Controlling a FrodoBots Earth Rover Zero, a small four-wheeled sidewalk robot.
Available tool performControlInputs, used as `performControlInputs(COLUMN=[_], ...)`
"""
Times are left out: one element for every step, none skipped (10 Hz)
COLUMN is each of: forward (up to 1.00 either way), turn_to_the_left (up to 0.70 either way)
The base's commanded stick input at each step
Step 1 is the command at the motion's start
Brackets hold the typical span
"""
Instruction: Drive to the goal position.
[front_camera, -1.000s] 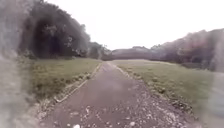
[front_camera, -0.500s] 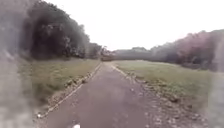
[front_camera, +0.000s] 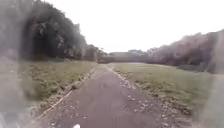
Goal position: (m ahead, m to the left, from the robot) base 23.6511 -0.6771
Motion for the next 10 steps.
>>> performControlInputs(forward=[0.85, 0.85, 0.85, 0.85, 0.85, 0.85, 0.85, 0.85, 0.85, 0.85], turn_to_the_left=[0.00, 0.00, 0.00, 0.00, 0.00, 0.00, 0.00, 0.08, 0.27, 0.23])
